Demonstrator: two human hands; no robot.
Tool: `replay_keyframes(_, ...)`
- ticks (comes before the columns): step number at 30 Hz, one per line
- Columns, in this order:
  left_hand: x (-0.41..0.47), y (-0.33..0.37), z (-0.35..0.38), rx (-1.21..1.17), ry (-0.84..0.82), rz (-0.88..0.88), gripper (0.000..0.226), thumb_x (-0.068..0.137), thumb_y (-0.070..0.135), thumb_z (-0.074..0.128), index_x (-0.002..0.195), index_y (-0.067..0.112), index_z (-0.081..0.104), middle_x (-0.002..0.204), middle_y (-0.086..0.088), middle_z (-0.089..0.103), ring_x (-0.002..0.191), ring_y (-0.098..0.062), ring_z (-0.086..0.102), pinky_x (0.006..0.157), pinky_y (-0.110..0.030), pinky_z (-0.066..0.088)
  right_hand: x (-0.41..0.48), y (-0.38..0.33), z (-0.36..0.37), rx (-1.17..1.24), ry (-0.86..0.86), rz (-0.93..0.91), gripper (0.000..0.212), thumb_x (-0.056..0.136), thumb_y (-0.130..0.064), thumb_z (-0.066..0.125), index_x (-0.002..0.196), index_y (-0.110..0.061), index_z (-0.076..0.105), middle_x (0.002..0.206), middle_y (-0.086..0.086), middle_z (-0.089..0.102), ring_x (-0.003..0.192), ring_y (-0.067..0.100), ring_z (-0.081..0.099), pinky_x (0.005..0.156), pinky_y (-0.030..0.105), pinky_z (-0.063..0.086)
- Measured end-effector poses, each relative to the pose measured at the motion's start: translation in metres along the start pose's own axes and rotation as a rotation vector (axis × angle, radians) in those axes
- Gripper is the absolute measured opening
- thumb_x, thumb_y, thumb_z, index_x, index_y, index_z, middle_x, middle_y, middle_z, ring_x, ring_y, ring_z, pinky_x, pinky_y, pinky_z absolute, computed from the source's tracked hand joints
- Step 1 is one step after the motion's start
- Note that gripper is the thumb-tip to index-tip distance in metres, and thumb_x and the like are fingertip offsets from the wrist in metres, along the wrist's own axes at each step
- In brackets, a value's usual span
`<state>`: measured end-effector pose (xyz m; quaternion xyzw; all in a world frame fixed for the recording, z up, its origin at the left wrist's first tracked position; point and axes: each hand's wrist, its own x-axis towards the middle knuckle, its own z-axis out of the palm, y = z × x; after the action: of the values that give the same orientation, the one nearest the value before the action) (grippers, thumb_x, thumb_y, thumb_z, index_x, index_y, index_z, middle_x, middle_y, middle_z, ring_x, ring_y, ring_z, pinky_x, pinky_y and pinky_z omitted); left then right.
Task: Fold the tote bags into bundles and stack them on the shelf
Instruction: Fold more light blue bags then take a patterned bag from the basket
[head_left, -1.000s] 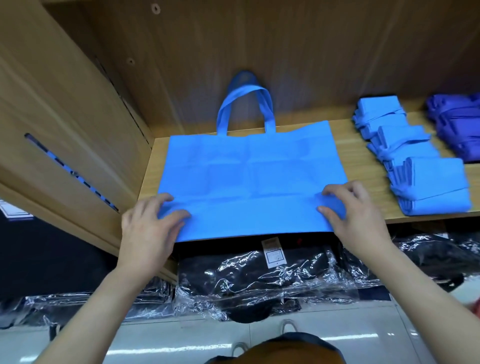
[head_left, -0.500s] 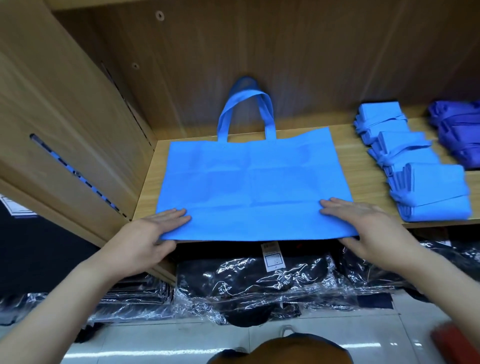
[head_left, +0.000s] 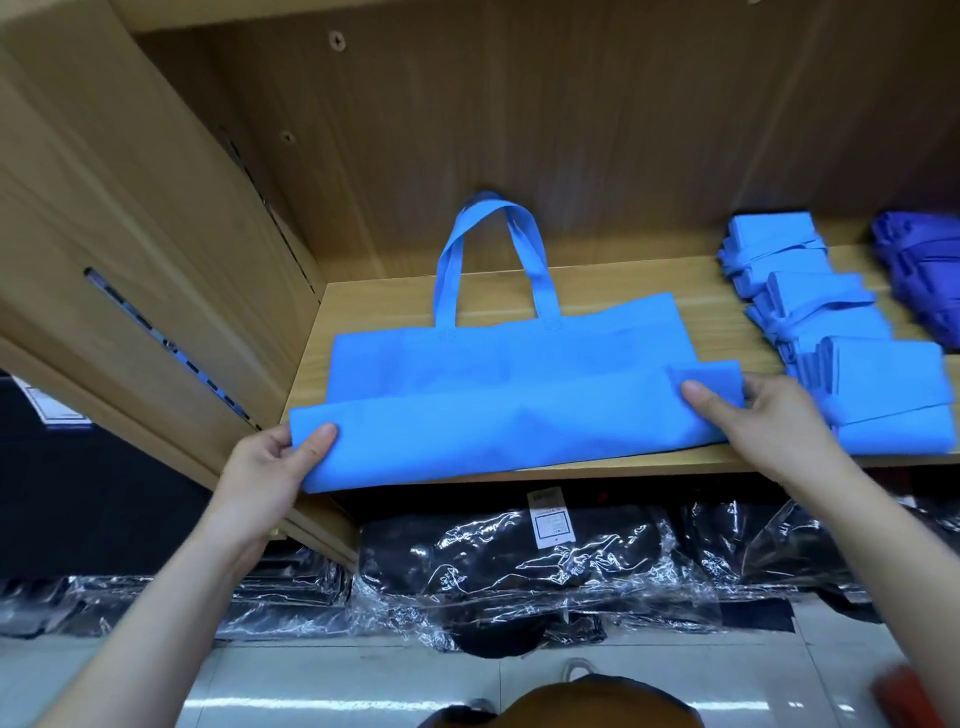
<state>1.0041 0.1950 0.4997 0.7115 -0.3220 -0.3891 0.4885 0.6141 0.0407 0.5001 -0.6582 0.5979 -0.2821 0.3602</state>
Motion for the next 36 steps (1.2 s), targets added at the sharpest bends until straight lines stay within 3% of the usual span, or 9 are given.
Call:
replay_keyframes(6, 0.008, -0.002, 0.022, 0.892, 0.309, 0.165, 0.046, 0.095, 0.053, 0.042, 0.075, 0.012, 0.046, 0.068, -0.007, 0.054, 0.071, -0.035, 0.054, 0.06, -0.04, 0.041, 0.001, 0.001, 0.029, -0.465, 0.277, 0.013, 0.05, 0.091, -0.056, 0.052, 0.081, -0.007, 0.057, 0.087, 0.022, 0.065, 0.086, 0.043, 0.06, 0.066, 0.042, 0.045)
replay_keyframes(13, 0.014, -0.007, 0.023, 1.01, 0.402, 0.116, 0.048, 0.091, 0.058, 0.05, 0.071, 0.014, 0.044, 0.063, -0.007, 0.056, 0.065, -0.034, 0.056, 0.055, -0.036, 0.047, 0.007, 0.002, 0.039, -0.652, 0.298, 0.035, 0.052, 0.092, -0.052, 0.053, 0.12, -0.009, 0.05, 0.114, 0.018, 0.054, 0.093, 0.041, 0.06, 0.066, 0.04, 0.036)
replay_keyframes(17, 0.013, -0.006, 0.026, 0.912, 0.477, 0.34, 0.039, 0.083, 0.03, 0.073, 0.112, 0.016, 0.051, 0.106, -0.008, 0.06, 0.097, -0.037, 0.057, 0.074, -0.045, 0.05, 0.006, 0.007, 0.046, -0.597, 0.412, -0.121, 0.054, 0.086, -0.037, 0.066, 0.132, -0.017, 0.047, 0.117, 0.017, 0.045, 0.097, 0.037, 0.052, 0.078, 0.05, 0.041)
replay_keyframes(20, 0.025, -0.015, 0.019, 1.07, 0.167, 0.662, 0.048, 0.079, -0.002, 0.067, 0.123, 0.018, 0.064, 0.129, -0.008, 0.059, 0.118, -0.034, 0.053, 0.094, -0.047, 0.048, 0.01, 0.01, 0.048, -0.677, 0.352, -0.396, 0.043, 0.081, -0.011, 0.069, 0.122, -0.02, 0.059, 0.127, 0.012, 0.051, 0.116, 0.029, 0.048, 0.094, 0.049, 0.032)
replay_keyframes(22, 0.028, -0.02, 0.011, 1.009, -0.079, 0.623, 0.045, 0.088, 0.008, 0.056, 0.127, 0.027, 0.062, 0.14, 0.005, 0.053, 0.132, -0.024, 0.048, 0.111, -0.04, 0.034, 0.017, 0.015, 0.046, -0.656, 0.173, -0.532, 0.035, 0.083, -0.005, 0.062, 0.115, -0.02, 0.066, 0.13, 0.007, 0.059, 0.124, 0.024, 0.054, 0.103, 0.045, 0.033)
replay_keyframes(25, 0.024, -0.019, -0.002, 0.994, -0.331, 0.502, 0.065, 0.083, 0.071, 0.04, 0.142, 0.046, 0.03, 0.151, 0.027, 0.015, 0.146, 0.002, 0.01, 0.119, -0.026, 0.006, 0.017, 0.021, 0.03, -0.567, -0.133, -0.494, 0.054, 0.092, -0.054, 0.037, 0.133, -0.026, 0.058, 0.144, -0.011, 0.047, 0.139, 0.01, 0.038, 0.117, 0.035, 0.021)
replay_keyframes(27, 0.023, -0.018, -0.01, 1.119, -0.439, 0.481, 0.091, 0.07, 0.083, 0.052, 0.145, 0.051, 0.011, 0.152, 0.033, -0.006, 0.142, 0.011, -0.01, 0.118, -0.022, -0.001, 0.016, 0.025, 0.019, -0.626, -0.302, -0.487, 0.082, 0.081, -0.08, 0.02, 0.147, -0.034, 0.033, 0.153, -0.021, 0.019, 0.145, -0.002, 0.013, 0.12, 0.027, 0.005)
replay_keyframes(32, 0.026, -0.015, -0.023, 1.073, -0.389, 0.539, 0.088, 0.08, 0.018, 0.078, 0.14, 0.049, 0.022, 0.149, 0.032, 0.017, 0.139, 0.017, 0.008, 0.115, -0.011, 0.009, 0.016, 0.028, 0.002, -0.801, -0.502, -0.525, 0.099, 0.068, -0.091, 0.04, 0.145, -0.048, -0.006, 0.151, -0.032, -0.015, 0.14, -0.013, -0.017, 0.12, 0.025, -0.004)
replay_keyframes(36, 0.027, -0.007, -0.022, 0.787, -0.303, 0.43, 0.074, 0.081, -0.012, 0.067, 0.118, 0.05, 0.053, 0.13, 0.036, 0.046, 0.127, 0.021, 0.033, 0.107, -0.001, 0.018, 0.016, 0.028, 0.0, -0.552, -0.437, -0.52, 0.083, 0.077, -0.044, 0.077, 0.141, -0.047, 0.026, 0.148, -0.033, 0.016, 0.141, -0.013, 0.008, 0.117, 0.016, 0.004)
